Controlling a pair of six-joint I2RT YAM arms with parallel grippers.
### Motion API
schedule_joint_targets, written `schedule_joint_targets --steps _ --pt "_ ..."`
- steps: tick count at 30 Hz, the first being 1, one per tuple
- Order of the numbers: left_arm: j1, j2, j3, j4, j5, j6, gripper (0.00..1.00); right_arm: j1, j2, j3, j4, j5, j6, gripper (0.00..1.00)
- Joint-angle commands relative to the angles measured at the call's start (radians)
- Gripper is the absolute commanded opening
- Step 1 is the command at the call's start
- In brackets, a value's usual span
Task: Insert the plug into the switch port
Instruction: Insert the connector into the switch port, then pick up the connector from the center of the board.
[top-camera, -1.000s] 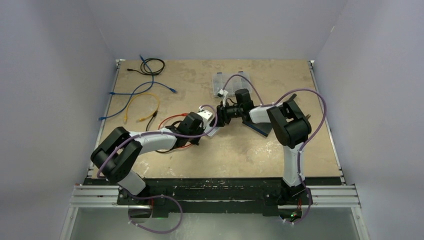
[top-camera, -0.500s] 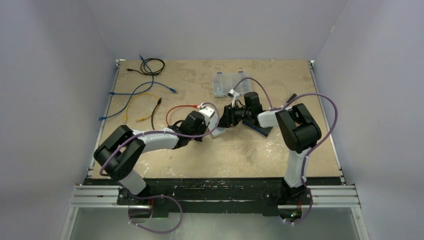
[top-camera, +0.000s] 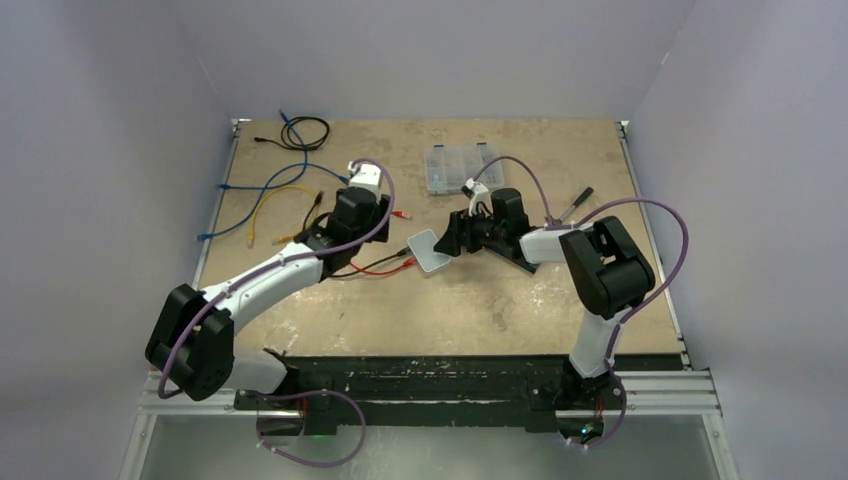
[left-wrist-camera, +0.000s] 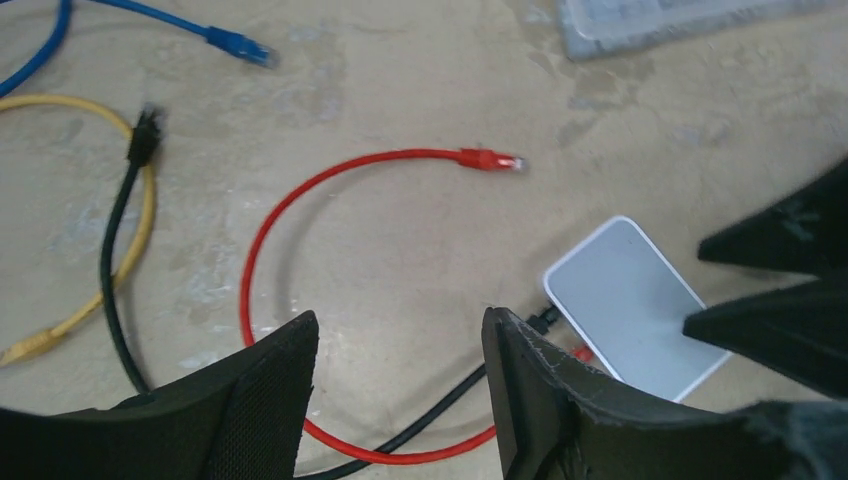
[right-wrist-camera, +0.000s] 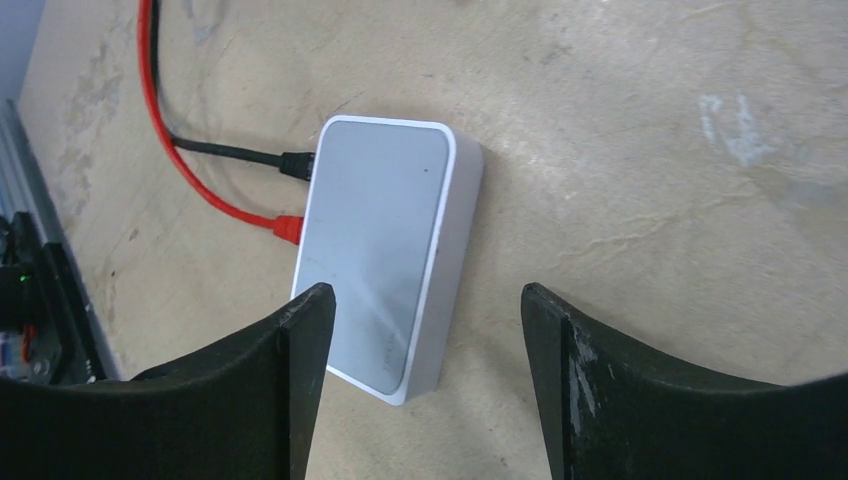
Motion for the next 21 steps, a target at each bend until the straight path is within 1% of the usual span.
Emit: schedule_joint_targets --steps 1,4,5,9,10,12,14,17,19,21 --pt "0.102 -0.007 0.109 -0.124 -0.003 -0.081 0.61 0.000 -0.070 -0.030 0.065 0.119 0.015 0.72" --pt "0.191 0.026 0.186 -0.188 0.061 -0.062 0.61 0.000 -0.092 -0.049 0.096 0.155 0.017 0.74" --pt "0.217 0.040 0.213 -0.210 0.072 -0.049 0.61 -0.001 -0.094 -0.048 0.095 0.166 0.012 0.79" --pt "0.335 0.124 0.325 -0.299 0.130 0.002 0.61 0.000 -0.098 -0.053 0.108 0.172 0.013 0.80" --pt "0.372 0.145 0.344 -0.309 0.139 0.012 0.61 0.000 -0.100 -0.058 0.110 0.174 0.015 0.81" --pt "0.424 0.188 0.372 -0.325 0.139 0.032 0.61 0.001 -0.105 -0.060 0.117 0.190 0.016 0.85" --pt "0.472 0.223 0.381 -0.318 0.147 0.041 0.61 0.000 -0.114 -0.066 0.119 0.209 0.013 0.86" --pt "0.538 0.268 0.356 -0.278 0.148 0.044 0.61 0.000 -0.127 -0.073 0.123 0.226 0.011 0.87" --pt "0.572 0.309 0.327 -0.256 0.155 0.046 0.61 0.000 -0.129 -0.075 0.127 0.230 0.012 0.91" --pt "0.593 0.346 0.322 -0.259 0.173 0.060 0.61 0.000 -0.124 -0.073 0.127 0.225 0.012 0.92"
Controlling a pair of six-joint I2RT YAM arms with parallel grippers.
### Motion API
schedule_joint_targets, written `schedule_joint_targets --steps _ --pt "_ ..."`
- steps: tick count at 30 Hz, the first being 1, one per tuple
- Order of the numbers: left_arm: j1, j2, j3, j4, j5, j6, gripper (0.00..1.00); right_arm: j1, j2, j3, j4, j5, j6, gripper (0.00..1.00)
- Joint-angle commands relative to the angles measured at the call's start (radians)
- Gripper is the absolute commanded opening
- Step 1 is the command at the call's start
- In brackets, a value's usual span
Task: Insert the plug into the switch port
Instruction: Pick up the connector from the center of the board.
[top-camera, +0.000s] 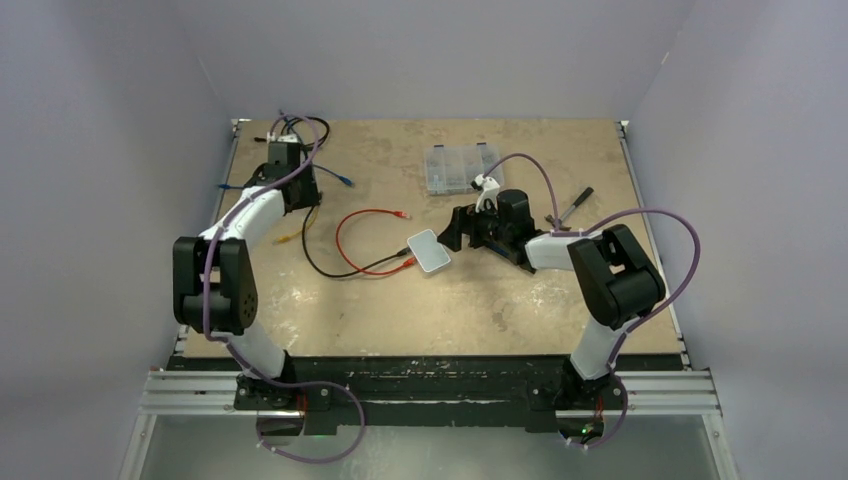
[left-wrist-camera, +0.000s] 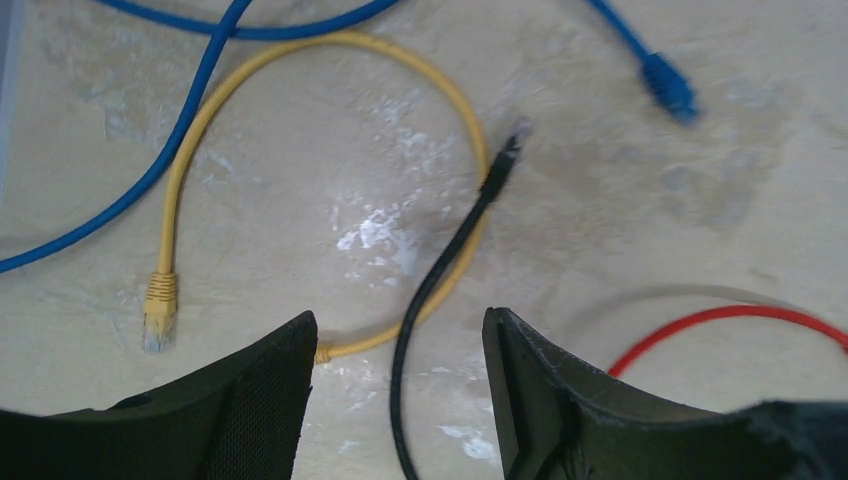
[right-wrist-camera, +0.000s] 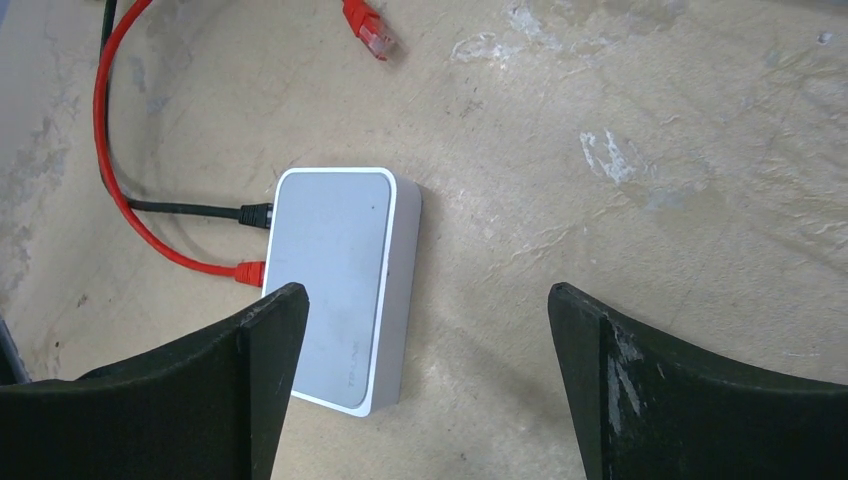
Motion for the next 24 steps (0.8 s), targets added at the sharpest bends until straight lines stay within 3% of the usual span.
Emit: schedule_joint_targets --steps 1,13,24 --pt "0.048 0.071 -0.011 0.005 0.043 0.055 0.61 0.001 -0.037 0.000 0.047 0.025 -0.001 0.93" --pt "0.136 0.170 0.054 -0.133 0.075 0.130 0.52 0.001 -0.031 0.003 0.038 0.022 -0.002 0.92" --pt "0.134 0.111 0.033 -0.158 0.071 0.148 0.50 0.002 -0.013 0.011 0.031 0.015 -0.002 0.91"
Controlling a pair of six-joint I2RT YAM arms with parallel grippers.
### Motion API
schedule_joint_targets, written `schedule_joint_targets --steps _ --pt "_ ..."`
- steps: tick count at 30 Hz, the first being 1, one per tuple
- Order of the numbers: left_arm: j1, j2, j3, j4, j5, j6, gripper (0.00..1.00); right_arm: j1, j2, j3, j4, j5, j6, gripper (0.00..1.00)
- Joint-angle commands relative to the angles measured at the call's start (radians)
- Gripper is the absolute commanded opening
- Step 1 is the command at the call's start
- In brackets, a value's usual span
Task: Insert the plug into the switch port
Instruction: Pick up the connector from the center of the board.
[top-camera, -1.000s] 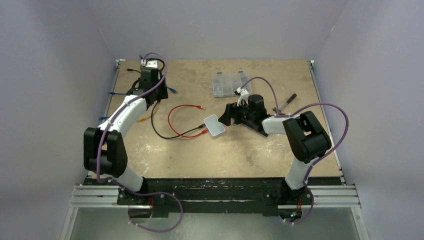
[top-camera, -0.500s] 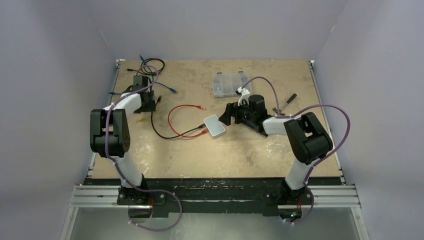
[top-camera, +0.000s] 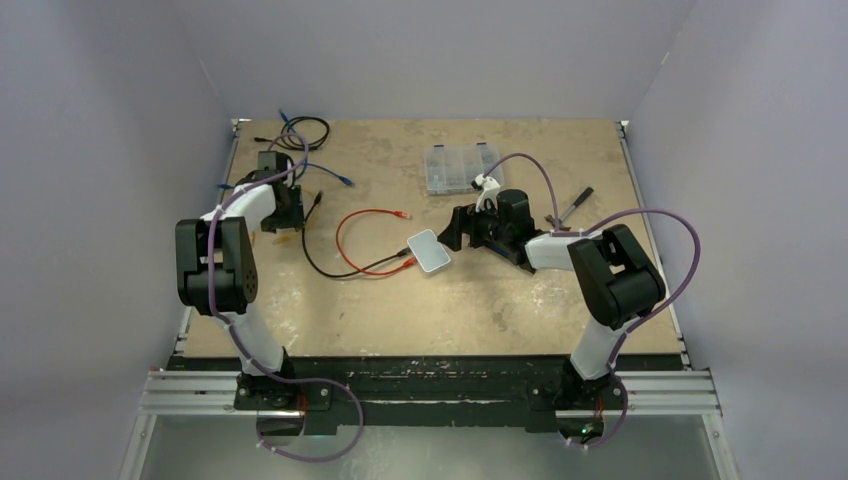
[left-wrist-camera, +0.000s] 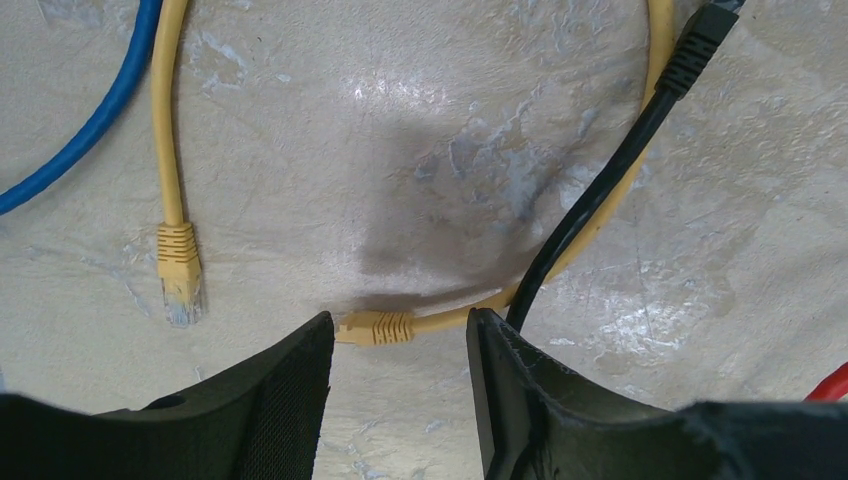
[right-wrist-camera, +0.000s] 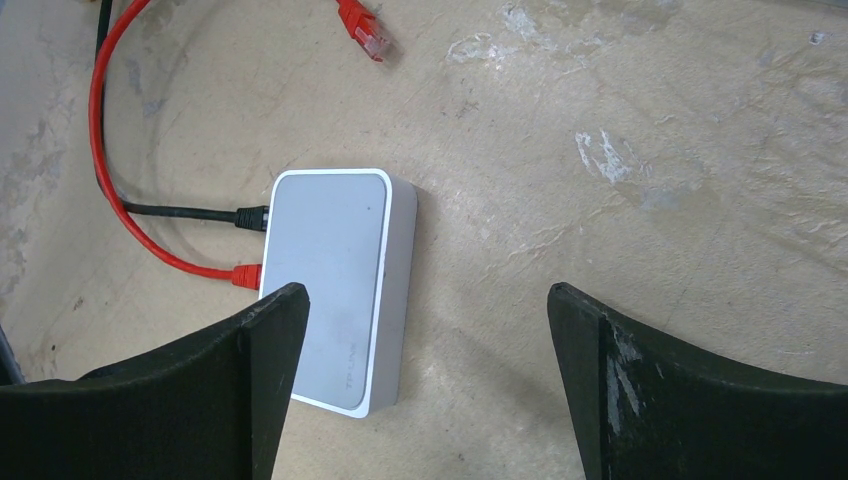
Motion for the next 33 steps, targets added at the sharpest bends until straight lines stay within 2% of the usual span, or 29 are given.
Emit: schedule_joint_targets --steps 1,6,14,23,27,30,33 --pt "0.001 -0.045 0.016 -0.009 -0.010 0.021 0.50 0.002 -0.008 0.012 0.028 -0.002 -0.002 0.91" --pt "-0.001 -0.006 0.027 -0.021 -0.014 0.036 0.49 0.002 -0.008 0.011 0.028 -0.005 -0.001 0.91" --pt "-0.001 0.050 0.040 -0.054 0.075 0.058 0.46 0.002 -0.002 0.019 0.016 0.000 -0.001 0.91" --pt "-0.001 0.092 0.055 -0.070 0.114 0.063 0.45 0.002 0.007 0.024 0.013 -0.007 0.004 0.91" --pt "-0.001 0.129 0.070 -0.089 0.135 0.063 0.43 0.002 0.007 0.025 0.013 -0.009 0.005 0.90" --pt "0.000 0.133 0.068 -0.094 0.165 0.062 0.37 0.002 0.007 0.025 0.013 -0.009 0.004 0.90" --pt "0.000 0.125 0.070 -0.097 0.238 0.059 0.33 0.002 0.007 0.025 0.011 -0.009 0.005 0.90"
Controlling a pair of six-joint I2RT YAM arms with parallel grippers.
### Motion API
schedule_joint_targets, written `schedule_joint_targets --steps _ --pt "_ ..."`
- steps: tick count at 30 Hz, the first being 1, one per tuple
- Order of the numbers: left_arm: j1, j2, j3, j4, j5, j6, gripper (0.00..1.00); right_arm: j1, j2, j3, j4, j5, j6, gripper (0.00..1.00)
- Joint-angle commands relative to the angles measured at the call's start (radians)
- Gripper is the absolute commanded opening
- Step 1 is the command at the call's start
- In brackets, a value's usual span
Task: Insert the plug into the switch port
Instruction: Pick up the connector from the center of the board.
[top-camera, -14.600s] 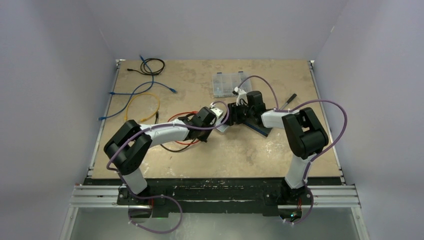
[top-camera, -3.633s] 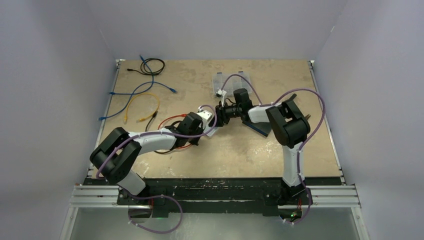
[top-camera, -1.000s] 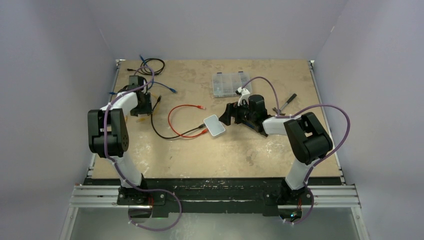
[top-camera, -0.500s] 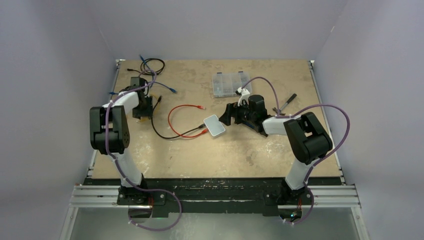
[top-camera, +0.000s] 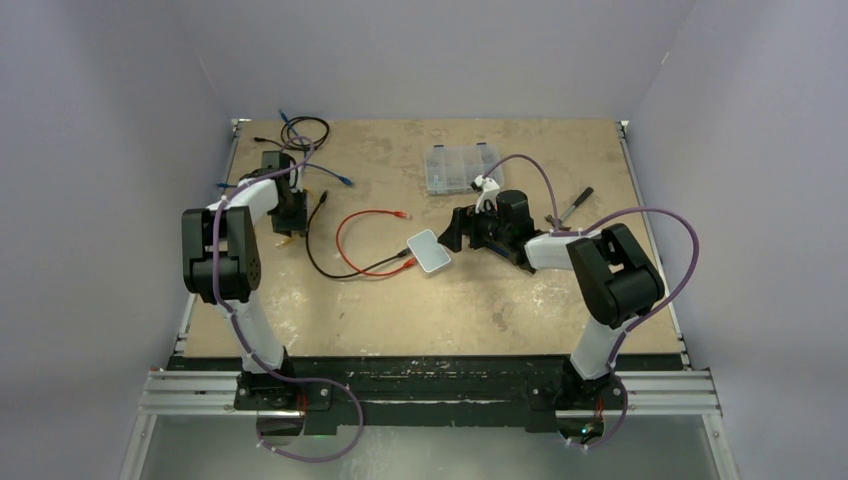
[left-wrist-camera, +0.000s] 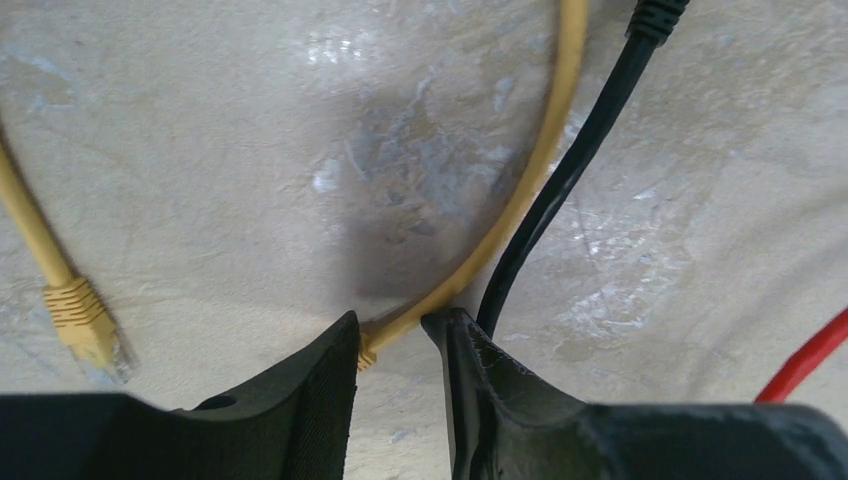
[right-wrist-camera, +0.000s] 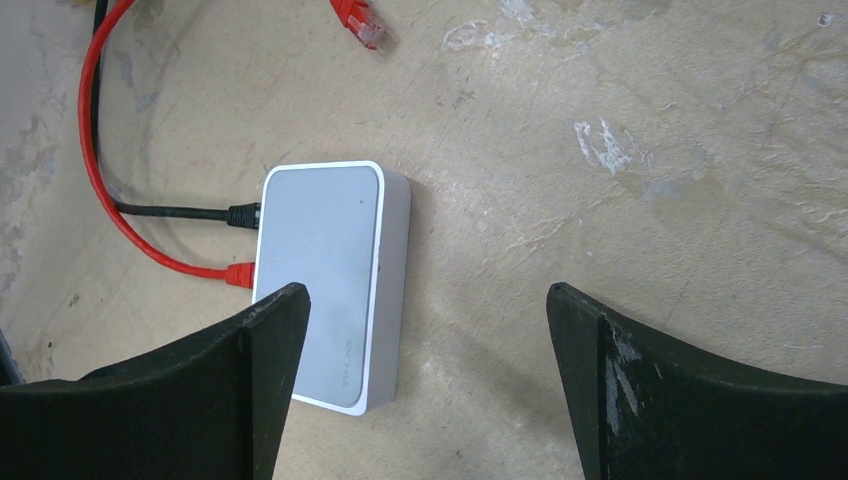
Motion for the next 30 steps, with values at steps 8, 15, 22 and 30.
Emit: schedule_joint_targets --steps 8,15,22,30 --pt "-0.001 -0.064 -0.020 0.013 0.190 0.003 0.38 0.002 0.006 0.029 0.015 -0.007 0.002 0.90" --pt "-0.001 -0.046 -0.011 -0.003 0.135 0.002 0.40 0.002 0.014 0.033 0.013 -0.007 0.003 0.90" --pt "-0.002 0.016 0.003 -0.031 0.074 0.006 0.31 0.002 0.014 0.032 0.013 -0.010 0.003 0.90" --pt "-0.004 -0.057 -0.003 -0.020 0.107 0.002 0.07 0.002 0.000 0.028 0.012 -0.008 0.001 0.90"
